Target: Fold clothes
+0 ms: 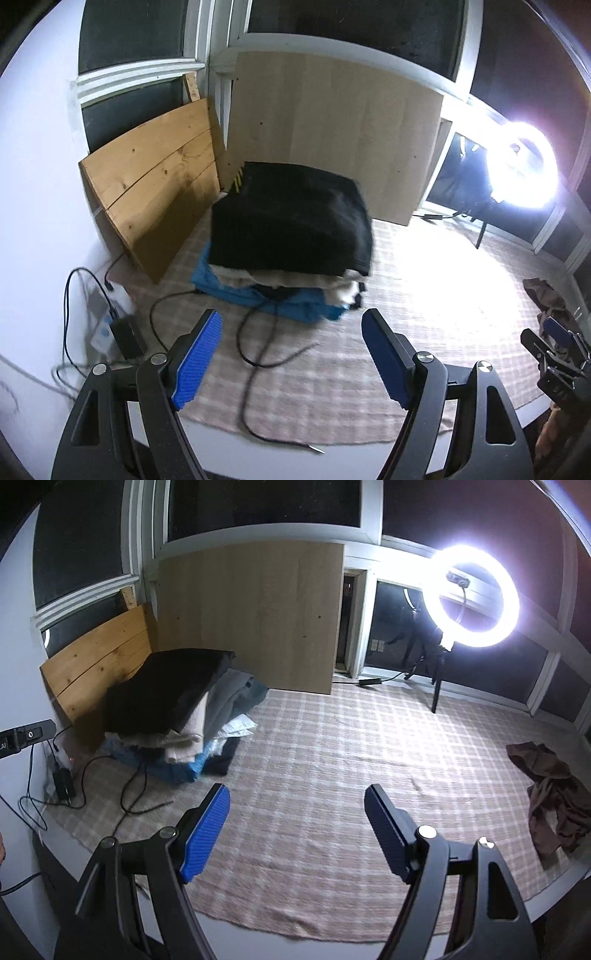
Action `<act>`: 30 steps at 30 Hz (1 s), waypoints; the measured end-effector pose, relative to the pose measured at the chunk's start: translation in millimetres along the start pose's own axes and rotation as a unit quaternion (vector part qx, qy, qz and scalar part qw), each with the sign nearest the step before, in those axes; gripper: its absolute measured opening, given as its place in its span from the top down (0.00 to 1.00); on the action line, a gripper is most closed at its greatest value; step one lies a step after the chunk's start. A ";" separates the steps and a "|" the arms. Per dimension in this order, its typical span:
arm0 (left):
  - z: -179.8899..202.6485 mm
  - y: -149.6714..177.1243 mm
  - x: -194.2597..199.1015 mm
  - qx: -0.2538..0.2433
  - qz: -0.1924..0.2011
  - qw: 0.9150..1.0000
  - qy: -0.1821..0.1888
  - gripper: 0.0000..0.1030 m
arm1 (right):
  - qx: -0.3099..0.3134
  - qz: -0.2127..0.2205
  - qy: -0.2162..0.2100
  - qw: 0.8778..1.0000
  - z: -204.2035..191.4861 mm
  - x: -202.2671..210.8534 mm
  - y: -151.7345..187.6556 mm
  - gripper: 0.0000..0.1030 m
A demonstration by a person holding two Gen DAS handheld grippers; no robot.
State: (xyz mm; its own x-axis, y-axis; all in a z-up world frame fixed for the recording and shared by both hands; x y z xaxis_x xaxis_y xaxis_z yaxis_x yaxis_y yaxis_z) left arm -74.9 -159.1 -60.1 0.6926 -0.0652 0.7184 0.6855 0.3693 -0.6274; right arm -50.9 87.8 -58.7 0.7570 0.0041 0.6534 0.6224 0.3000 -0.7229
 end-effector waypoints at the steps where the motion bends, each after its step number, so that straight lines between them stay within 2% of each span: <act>1: 6.0 5.9 4.3 -0.001 0.000 1.000 0.000 0.26 | 0.000 0.002 -0.003 1.000 5.2 3.5 3.9 0.28; 8: 48.1 54.4 39.1 -0.013 0.007 1.000 -0.005 0.25 | 0.005 0.014 -0.019 1.000 36.0 24.8 35.5 0.28; 15: 64.6 83.9 65.0 -0.009 0.025 1.000 -0.013 0.25 | 0.015 0.024 -0.035 0.999 49.0 37.7 59.5 0.28; 20: 68.4 96.0 82.7 -0.005 0.051 0.999 -0.014 0.25 | 0.030 0.030 -0.041 0.998 51.0 46.8 65.9 0.28; 22: 69.1 98.6 89.0 -0.003 0.061 0.998 -0.018 0.21 | 0.035 0.036 -0.042 0.998 51.9 51.1 66.6 0.28; 24: 69.5 99.9 90.4 0.002 0.059 0.998 -0.025 0.16 | 0.038 0.041 -0.041 0.998 52.5 54.2 67.4 0.28; 30: 73.3 104.3 96.5 0.004 0.064 0.997 -0.048 0.15 | 0.039 0.044 -0.047 0.997 56.5 56.4 70.3 0.27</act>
State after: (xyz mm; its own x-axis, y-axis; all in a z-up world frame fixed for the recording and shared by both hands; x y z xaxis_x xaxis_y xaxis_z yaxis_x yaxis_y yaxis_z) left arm 47.0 -58.8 -34.3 0.7496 0.0725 0.6579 0.5902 0.3768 -0.7139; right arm 24.3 163.0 -60.0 0.7839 0.1230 0.6085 0.5336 0.3677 -0.7617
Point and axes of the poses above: each gripper's, at about its wrist camera, not at the fingertips, and x roughly against the way its jaws point, z to its right, y to its underside, the point moved 1 cm from there along -x, roughly the way its jaws point, and after that the axes turned 15 degrees about x, right-handed, at the moved point
